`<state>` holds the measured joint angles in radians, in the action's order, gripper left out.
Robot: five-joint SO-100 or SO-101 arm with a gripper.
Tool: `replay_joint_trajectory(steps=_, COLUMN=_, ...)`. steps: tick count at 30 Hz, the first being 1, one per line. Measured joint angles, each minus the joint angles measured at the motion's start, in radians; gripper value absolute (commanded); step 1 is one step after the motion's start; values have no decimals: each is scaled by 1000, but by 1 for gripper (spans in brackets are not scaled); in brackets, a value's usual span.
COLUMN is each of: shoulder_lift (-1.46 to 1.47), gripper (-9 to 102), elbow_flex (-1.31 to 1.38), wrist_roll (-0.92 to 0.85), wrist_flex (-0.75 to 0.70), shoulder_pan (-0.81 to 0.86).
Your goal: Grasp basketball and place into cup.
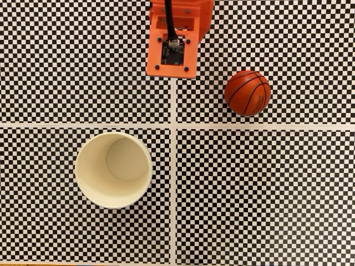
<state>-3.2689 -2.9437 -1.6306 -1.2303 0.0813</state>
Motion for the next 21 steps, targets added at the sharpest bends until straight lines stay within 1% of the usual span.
replay_joint_trajectory(steps=8, shoulder_lift=287, gripper=0, elbow_flex=264, wrist_roll=9, wrist_flex=6, shoulder_pan=-31)
replay_joint_trajectory(steps=14, shoulder_lift=538, gripper=0, elbow_flex=477, wrist_roll=75, wrist_flex=6, shoulder_pan=-89)
replay_joint_trajectory(steps=21, shoulder_lift=790, gripper=0, elbow_flex=719, wrist_roll=110, wrist_flex=-43, shoulder_pan=-149)
